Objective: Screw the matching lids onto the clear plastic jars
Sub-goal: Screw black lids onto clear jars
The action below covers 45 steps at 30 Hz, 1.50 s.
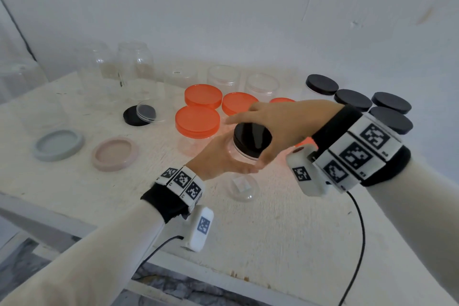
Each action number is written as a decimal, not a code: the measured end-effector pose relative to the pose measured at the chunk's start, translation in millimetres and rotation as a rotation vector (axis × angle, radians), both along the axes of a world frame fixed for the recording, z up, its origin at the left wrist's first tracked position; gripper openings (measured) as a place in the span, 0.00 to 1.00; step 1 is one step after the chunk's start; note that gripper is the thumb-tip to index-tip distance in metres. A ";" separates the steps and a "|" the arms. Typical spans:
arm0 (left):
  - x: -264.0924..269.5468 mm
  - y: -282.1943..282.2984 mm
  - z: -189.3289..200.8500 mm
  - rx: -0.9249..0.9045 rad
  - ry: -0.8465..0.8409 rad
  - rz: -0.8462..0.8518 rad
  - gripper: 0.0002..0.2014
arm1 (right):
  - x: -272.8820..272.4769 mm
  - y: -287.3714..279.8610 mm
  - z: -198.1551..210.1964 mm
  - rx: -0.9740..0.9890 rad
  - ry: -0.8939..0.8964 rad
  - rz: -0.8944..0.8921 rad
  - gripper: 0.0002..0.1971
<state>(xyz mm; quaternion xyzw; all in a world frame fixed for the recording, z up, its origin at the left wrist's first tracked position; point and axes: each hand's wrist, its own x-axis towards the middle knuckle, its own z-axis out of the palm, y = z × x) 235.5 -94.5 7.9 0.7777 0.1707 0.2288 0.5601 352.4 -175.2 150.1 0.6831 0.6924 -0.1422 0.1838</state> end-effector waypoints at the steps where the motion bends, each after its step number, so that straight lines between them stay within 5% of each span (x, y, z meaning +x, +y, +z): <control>1: -0.9 1.8 1.4 -0.007 0.013 -0.019 0.35 | 0.6 0.6 1.4 -0.025 0.009 0.036 0.46; 11: -1.7 -6.1 0.0 -0.065 -0.043 -0.008 0.38 | -4.3 1.0 -8.9 0.205 0.160 -0.116 0.29; 16: -2.6 -12.8 -6.2 -0.045 -0.083 0.046 0.44 | -16.0 -5.4 -16.4 0.339 -0.033 -0.170 0.34; 19: -3.2 -11.4 -3.7 -0.029 -0.037 0.037 0.43 | -10.6 -5.3 -11.2 0.241 -0.127 -0.095 0.36; 23: -3.1 -10.5 -0.5 -0.016 -0.003 0.049 0.40 | -3.1 -6.7 2.8 -0.025 0.061 0.026 0.40; 29: -1.4 -13.9 -5.4 -0.015 -0.029 0.077 0.42 | -6.3 -6.6 -7.4 0.221 0.101 -0.068 0.30; 33: -2.7 -15.9 -4.8 -0.011 -0.048 0.085 0.46 | -15.3 -6.8 -16.4 0.359 -0.065 -0.117 0.33; 39: -4.3 -13.7 -0.8 -0.003 0.023 0.059 0.38 | -3.5 -7.1 1.2 -0.025 0.040 -0.023 0.44; 45: -2.1 -15.2 -5.6 -0.017 -0.006 0.090 0.42 | -8.2 -7.3 -6.1 0.189 0.074 -0.056 0.32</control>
